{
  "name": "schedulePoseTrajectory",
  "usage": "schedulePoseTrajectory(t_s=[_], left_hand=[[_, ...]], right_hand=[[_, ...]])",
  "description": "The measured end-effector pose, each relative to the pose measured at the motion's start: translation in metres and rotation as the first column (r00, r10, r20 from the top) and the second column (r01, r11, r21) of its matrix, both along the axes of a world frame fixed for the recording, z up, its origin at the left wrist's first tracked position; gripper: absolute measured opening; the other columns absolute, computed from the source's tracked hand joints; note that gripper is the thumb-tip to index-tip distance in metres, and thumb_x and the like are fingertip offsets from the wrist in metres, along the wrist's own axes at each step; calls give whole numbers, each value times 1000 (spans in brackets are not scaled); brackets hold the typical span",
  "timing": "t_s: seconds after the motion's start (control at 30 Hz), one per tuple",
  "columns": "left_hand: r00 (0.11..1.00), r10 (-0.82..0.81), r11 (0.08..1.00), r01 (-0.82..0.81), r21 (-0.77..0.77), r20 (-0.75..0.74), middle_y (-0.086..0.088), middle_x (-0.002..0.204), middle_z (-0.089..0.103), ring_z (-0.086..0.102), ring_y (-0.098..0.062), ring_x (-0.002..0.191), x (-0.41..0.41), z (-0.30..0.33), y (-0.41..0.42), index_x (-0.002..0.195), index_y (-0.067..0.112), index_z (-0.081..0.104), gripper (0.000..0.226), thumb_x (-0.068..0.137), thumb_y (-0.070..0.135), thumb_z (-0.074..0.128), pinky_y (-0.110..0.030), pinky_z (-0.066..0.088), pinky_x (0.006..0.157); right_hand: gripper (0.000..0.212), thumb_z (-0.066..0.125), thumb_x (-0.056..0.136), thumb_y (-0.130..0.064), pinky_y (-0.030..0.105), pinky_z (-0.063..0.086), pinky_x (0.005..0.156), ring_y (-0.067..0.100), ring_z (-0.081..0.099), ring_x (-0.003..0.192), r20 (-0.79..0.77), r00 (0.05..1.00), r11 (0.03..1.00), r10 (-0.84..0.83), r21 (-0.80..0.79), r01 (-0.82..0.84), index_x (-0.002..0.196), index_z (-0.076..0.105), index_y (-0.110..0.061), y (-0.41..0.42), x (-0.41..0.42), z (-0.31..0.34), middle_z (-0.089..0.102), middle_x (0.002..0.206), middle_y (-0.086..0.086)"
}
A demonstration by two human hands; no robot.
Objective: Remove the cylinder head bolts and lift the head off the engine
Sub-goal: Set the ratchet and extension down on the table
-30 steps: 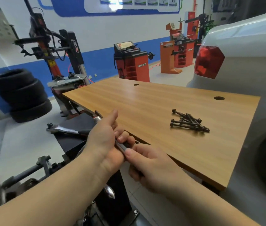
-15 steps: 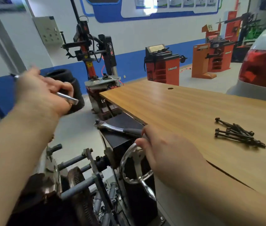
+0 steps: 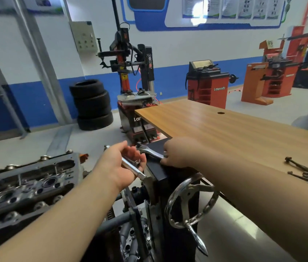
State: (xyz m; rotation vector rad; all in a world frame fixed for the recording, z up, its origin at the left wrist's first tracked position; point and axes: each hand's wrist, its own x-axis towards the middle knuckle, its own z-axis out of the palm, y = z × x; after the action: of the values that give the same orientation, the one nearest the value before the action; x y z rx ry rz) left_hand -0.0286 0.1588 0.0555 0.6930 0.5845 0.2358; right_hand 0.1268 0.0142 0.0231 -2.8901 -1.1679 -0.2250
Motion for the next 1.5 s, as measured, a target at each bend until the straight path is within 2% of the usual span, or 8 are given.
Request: schedulePoseTrajectory(t_s=[0.17, 0.27, 0.43, 0.53, 0.73, 0.87, 1.17, 1.5], left_hand=[[997, -78, 997, 78, 22, -12, -9, 63, 61, 57, -19, 63, 8, -4, -7, 87, 2, 60, 19, 104, 9, 55, -42, 54, 68], [992, -126, 992, 126, 19, 19, -6, 59, 51, 47, -17, 59, 13, -2, -19, 80, 7, 54, 24, 104, 8, 53, -42, 53, 71], [977, -208, 978, 208, -4, 50, -2, 60, 46, 43, -15, 56, 18, 7, -48, 79, 10, 50, 28, 107, 13, 51, -39, 50, 73], [962, -272, 962, 272, 1, 41, -1, 61, 46, 44, -15, 53, 20, 8, -74, 78, 11, 51, 27, 105, 14, 52, -39, 50, 74], [934, -357, 934, 357, -1, -1, -1, 62, 48, 47, -15, 53, 26, -4, -126, 81, 11, 54, 24, 104, 17, 57, -39, 53, 74], [930, -368, 930, 368, 8, -23, -1, 62, 48, 47, -15, 56, 26, -10, -144, 85, 12, 55, 21, 105, 18, 57, -40, 55, 77], [928, -372, 928, 372, 19, -24, 0, 60, 48, 45, -15, 58, 21, -4, -154, 86, 12, 55, 20, 106, 18, 56, -38, 52, 79], [907, -421, 907, 421, -5, 3, -1, 63, 48, 45, -14, 57, 16, -2, -162, 85, 13, 54, 19, 104, 15, 57, -36, 50, 73]], right_hand=[[35, 70, 77, -52, 26, 42, 46, 17, 60, 59, 27, 997, 995, 67, -70, -65, 65, 56, -23, 7, 2, 8, 61, 63, -3], [25, 72, 74, -47, 35, 55, 52, 20, 64, 65, -47, 999, 999, 14, 46, -12, 72, 64, -24, -16, 4, 29, 65, 69, -2], [7, 74, 83, -35, 38, 57, 64, 18, 64, 73, -148, 984, 962, -100, 240, 134, 87, 70, -29, -111, 6, 41, 67, 77, -4], [6, 77, 86, -29, 29, 49, 59, 16, 63, 74, -208, 954, 930, -214, 254, 264, 90, 72, -29, -180, -3, 23, 67, 80, -6], [10, 71, 87, -43, 32, 59, 62, 13, 63, 71, -151, 904, 903, -399, 107, 416, 93, 72, -36, -284, -20, -31, 66, 75, -11], [20, 61, 85, -52, 32, 60, 68, 10, 62, 76, -214, 894, 910, -394, 46, 412, 96, 70, -39, -308, -25, -56, 67, 80, -12], [27, 55, 87, -57, 34, 58, 70, 5, 60, 77, -113, 913, 920, -392, -27, 391, 103, 68, -39, -322, -3, -64, 65, 83, -15], [33, 64, 92, -62, 26, 48, 70, 6, 62, 87, -344, 855, 857, -389, 206, 473, 112, 67, -37, -340, 15, -76, 65, 97, -15]])
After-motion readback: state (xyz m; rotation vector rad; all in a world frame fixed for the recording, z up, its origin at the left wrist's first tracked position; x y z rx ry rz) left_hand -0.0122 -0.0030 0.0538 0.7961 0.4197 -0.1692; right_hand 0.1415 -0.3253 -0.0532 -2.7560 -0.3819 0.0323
